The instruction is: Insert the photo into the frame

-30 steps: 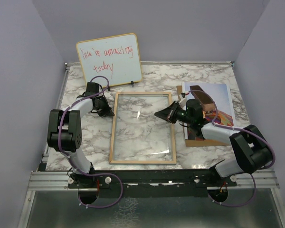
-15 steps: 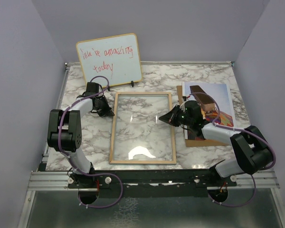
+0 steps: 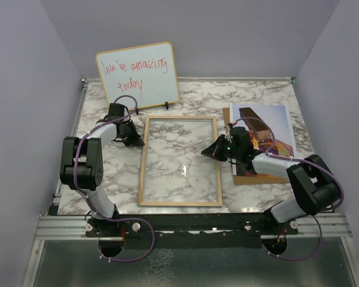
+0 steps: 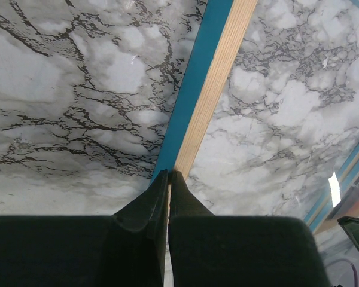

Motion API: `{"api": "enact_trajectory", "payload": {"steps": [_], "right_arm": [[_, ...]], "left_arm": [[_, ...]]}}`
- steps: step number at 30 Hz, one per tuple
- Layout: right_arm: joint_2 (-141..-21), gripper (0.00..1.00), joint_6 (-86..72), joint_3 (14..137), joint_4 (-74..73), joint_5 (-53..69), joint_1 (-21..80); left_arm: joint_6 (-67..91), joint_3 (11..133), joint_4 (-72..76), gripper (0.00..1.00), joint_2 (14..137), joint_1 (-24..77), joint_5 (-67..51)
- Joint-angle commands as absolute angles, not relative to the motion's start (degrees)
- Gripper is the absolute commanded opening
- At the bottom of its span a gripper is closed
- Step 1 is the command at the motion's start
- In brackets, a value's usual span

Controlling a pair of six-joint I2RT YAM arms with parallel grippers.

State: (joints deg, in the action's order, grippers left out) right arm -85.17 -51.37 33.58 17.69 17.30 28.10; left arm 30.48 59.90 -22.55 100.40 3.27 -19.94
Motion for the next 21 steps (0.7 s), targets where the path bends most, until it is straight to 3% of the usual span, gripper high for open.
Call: {"api": "enact_trajectory", "payload": {"steps": [1, 8, 21], "right_arm": [[-87.40, 0.01, -52.18, 34.33, 21.96, 21.54, 28.85], [-87.87, 0.05, -53.04, 34.41, 21.31, 21.43, 28.85], [-89.04, 0.16, -51.65, 42.97, 0.39, 12.03, 29.25]], "left_arm": [[29.17, 57.32, -23.82, 0.04, 105.29, 4.39, -19.66], [29.27, 56.95, -23.48, 0.07, 105.38, 4.61, -19.90], [29.62, 57.30, -23.47, 0.08, 105.07, 4.75, -18.99]]}}
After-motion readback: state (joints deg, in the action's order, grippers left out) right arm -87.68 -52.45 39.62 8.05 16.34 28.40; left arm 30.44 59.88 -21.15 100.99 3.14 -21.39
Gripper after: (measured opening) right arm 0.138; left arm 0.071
